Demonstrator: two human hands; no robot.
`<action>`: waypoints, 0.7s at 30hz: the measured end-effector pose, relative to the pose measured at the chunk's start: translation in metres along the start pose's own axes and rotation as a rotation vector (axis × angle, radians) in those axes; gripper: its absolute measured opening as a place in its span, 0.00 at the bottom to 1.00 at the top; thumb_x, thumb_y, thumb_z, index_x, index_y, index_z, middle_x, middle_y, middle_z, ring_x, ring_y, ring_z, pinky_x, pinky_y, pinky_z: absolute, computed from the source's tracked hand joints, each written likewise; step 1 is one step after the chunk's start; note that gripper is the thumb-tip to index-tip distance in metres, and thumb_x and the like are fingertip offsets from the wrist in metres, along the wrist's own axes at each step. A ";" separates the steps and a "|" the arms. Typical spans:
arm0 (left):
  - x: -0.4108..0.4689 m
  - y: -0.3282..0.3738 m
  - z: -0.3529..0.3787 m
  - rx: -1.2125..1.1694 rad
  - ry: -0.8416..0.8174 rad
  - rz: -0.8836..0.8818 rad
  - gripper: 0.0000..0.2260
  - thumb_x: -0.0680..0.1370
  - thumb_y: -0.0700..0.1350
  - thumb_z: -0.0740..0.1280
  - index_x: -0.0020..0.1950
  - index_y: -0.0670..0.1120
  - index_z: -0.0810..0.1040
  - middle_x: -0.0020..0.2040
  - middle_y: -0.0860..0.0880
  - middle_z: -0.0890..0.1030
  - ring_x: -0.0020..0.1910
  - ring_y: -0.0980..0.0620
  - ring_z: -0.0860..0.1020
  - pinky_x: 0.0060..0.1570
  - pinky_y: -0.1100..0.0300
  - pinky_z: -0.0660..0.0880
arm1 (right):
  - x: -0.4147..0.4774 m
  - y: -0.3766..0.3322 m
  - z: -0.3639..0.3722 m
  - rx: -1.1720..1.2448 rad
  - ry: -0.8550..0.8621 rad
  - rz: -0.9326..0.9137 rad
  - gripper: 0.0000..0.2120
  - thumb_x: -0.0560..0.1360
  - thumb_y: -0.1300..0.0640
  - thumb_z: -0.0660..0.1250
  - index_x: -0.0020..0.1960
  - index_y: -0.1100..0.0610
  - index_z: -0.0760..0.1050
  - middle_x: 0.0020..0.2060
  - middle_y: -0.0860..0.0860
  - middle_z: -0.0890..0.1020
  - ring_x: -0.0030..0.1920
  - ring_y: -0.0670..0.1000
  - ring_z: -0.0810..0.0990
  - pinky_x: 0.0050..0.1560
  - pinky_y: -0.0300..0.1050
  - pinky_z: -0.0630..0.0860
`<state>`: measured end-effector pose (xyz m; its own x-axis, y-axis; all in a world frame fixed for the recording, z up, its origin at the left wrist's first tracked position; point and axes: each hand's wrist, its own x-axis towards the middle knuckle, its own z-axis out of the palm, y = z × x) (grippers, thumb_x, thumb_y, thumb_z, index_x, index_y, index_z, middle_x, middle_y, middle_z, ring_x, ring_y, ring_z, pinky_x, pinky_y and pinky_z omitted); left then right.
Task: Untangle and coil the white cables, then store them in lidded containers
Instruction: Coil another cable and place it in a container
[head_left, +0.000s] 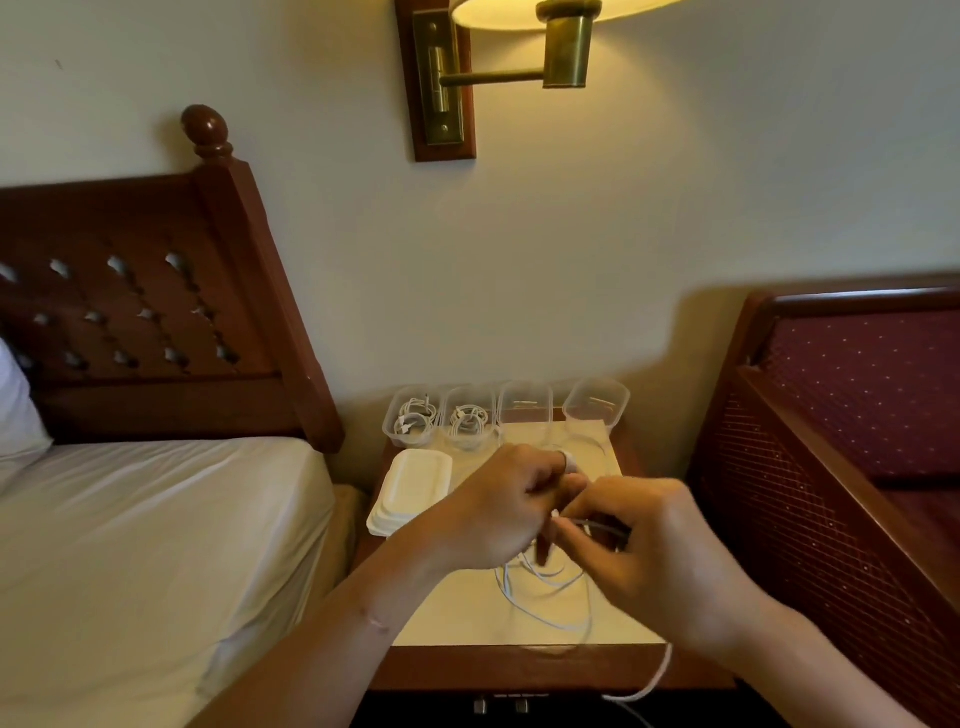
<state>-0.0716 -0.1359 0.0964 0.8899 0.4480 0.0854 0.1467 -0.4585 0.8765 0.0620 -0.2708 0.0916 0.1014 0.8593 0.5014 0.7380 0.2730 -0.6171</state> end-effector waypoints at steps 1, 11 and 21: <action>-0.003 -0.001 -0.001 -0.081 -0.051 -0.029 0.14 0.87 0.43 0.60 0.45 0.41 0.78 0.33 0.44 0.81 0.26 0.48 0.73 0.26 0.54 0.70 | 0.002 -0.003 -0.009 0.044 0.023 0.002 0.07 0.73 0.55 0.80 0.38 0.51 0.84 0.31 0.40 0.80 0.30 0.44 0.78 0.30 0.31 0.69; -0.020 -0.001 0.004 -0.648 -0.295 0.004 0.23 0.88 0.48 0.52 0.63 0.31 0.79 0.29 0.45 0.74 0.28 0.51 0.66 0.31 0.50 0.51 | 0.023 0.011 -0.024 0.455 0.193 0.056 0.05 0.68 0.61 0.78 0.40 0.61 0.84 0.34 0.50 0.85 0.33 0.45 0.83 0.37 0.36 0.78; -0.010 0.024 0.021 -1.187 -0.103 0.192 0.20 0.86 0.45 0.56 0.60 0.32 0.80 0.37 0.41 0.84 0.28 0.51 0.80 0.32 0.61 0.77 | 0.008 0.014 0.027 0.526 0.190 0.191 0.18 0.81 0.70 0.65 0.52 0.49 0.86 0.45 0.51 0.88 0.50 0.54 0.86 0.54 0.57 0.83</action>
<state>-0.0678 -0.1679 0.1066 0.8917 0.3621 0.2717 -0.4325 0.5040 0.7476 0.0550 -0.2486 0.0702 0.3532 0.8352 0.4216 0.2700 0.3405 -0.9006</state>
